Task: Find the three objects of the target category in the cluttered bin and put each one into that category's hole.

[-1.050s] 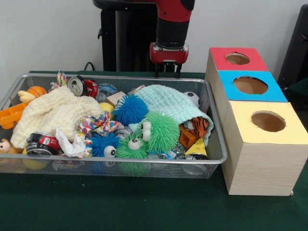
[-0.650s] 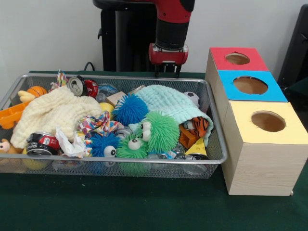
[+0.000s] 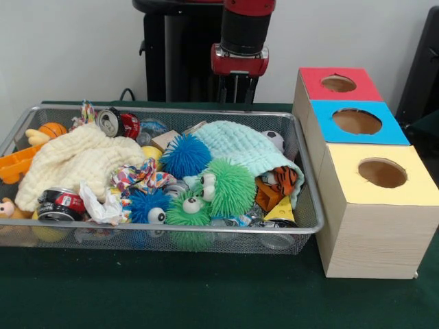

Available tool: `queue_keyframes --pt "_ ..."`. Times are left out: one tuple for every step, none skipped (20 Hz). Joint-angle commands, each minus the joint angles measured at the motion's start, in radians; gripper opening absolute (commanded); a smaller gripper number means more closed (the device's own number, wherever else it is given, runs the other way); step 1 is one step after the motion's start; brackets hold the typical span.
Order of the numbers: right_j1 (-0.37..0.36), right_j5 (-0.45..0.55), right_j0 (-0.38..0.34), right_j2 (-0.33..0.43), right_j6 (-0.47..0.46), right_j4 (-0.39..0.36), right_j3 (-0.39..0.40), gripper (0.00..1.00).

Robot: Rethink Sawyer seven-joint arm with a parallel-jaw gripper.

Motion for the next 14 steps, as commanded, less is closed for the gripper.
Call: queue_keyframes --pt "-0.096 0.164 0.006 0.073 0.143 0.075 -0.114 1.00" --pt "-0.105 0.173 0.006 0.073 0.142 0.077 -0.116 1.00" --pt "-0.115 0.183 0.004 0.076 0.143 0.080 -0.116 1.00" --pt "-0.125 0.194 0.002 0.079 0.143 0.084 -0.116 1.00" --pt "-0.134 0.206 -0.003 0.085 0.141 0.088 -0.115 1.00" --pt "-0.139 0.215 -0.008 0.091 0.138 0.091 -0.116 1.00" --pt "-0.143 0.212 -0.014 0.099 0.136 0.093 -0.113 1.00" --pt "-0.150 0.212 -0.018 0.103 0.133 0.093 -0.115 1.00" --pt "-0.155 0.221 -0.018 0.104 0.130 0.096 -0.117 1.00" --pt "-0.163 0.242 -0.017 0.103 0.126 0.101 -0.123 1.00" --pt "-0.171 0.261 -0.016 0.102 0.121 0.103 -0.128 1.00" --pt "-0.179 0.280 -0.014 0.101 0.117 0.106 -0.133 1.00" --pt "-0.183 0.290 -0.014 0.102 0.114 0.108 -0.137 1.00" --pt "-0.187 0.297 -0.015 0.103 0.111 0.110 -0.140 1.00"
